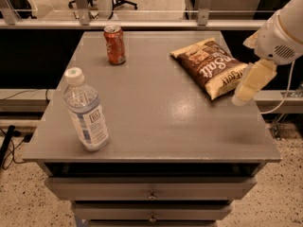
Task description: Move brown chip bag near blue plastic bottle
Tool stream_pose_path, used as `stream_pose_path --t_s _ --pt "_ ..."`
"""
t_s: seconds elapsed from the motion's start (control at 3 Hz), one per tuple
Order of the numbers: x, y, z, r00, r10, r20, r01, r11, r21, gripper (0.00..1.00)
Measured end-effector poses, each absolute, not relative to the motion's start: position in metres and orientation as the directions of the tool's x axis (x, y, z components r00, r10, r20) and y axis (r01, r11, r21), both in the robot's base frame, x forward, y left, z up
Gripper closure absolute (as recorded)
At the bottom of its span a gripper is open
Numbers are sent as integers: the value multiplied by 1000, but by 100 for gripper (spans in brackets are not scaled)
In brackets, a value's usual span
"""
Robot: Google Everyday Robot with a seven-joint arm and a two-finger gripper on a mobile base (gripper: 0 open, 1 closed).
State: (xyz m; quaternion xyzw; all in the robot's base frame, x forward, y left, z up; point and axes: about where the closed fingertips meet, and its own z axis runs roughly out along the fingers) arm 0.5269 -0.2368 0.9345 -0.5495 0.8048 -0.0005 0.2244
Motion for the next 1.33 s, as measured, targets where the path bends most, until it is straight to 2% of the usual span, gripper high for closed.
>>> stream_pose_path --t_s 0.67,1.33 --pt "586 -222 914 -452 -733 -509 -782 600 -169 0" --pt "630 -221 887 -566 -576 -590 -666 741 -83 3"
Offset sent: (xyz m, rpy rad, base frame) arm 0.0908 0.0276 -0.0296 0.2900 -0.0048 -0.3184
